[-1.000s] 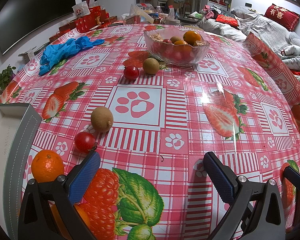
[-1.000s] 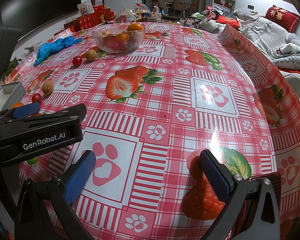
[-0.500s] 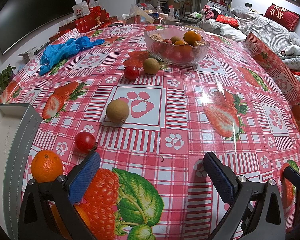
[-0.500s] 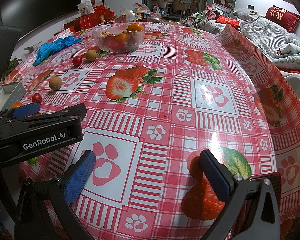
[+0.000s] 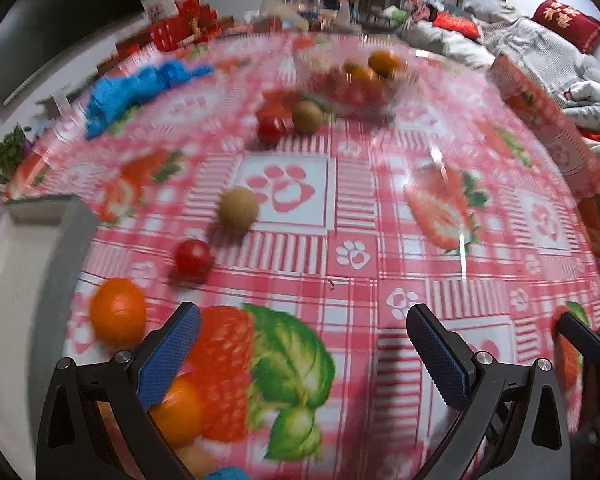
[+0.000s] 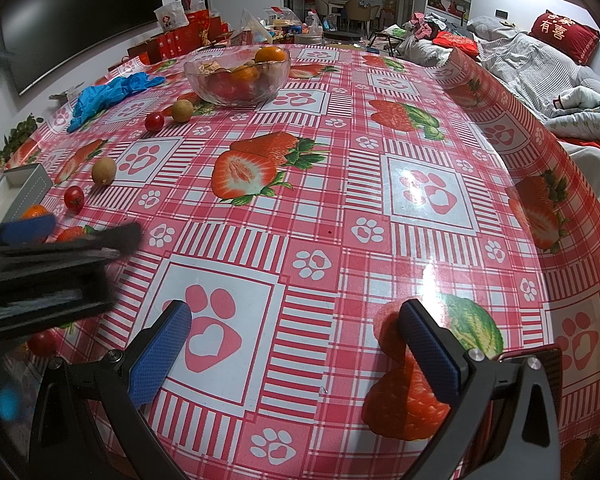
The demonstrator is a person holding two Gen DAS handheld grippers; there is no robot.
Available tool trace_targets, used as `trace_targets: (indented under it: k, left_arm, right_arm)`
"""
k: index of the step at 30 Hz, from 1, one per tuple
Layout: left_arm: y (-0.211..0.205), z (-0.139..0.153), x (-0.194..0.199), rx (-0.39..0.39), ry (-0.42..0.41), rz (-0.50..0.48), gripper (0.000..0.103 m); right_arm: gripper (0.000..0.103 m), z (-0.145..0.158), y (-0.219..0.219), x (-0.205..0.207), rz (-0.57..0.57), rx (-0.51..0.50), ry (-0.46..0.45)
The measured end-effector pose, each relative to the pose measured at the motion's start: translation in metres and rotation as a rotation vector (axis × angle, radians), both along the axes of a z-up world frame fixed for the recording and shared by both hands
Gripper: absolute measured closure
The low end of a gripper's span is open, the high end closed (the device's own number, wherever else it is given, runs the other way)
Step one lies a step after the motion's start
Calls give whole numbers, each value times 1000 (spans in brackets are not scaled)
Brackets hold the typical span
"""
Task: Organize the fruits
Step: 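Move the left gripper to a tan dried longan and close on it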
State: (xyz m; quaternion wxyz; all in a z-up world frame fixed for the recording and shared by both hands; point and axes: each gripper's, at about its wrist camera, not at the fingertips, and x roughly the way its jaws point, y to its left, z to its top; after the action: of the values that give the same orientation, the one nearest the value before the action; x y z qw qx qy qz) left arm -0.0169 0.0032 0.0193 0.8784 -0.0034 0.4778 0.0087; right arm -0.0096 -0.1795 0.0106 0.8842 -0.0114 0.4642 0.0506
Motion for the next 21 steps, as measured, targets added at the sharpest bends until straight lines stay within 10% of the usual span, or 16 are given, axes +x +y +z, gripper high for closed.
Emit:
trace_targets:
  k: [7,21]
  left_arm:
    - [22,44,-63,7,-139,-50,0]
    - [34,-19,-108,-19,37,-12,0]
  right_arm:
    - [0,0,0,0,0,-1,0]
    - [0,0,0,0,1,-2,-1]
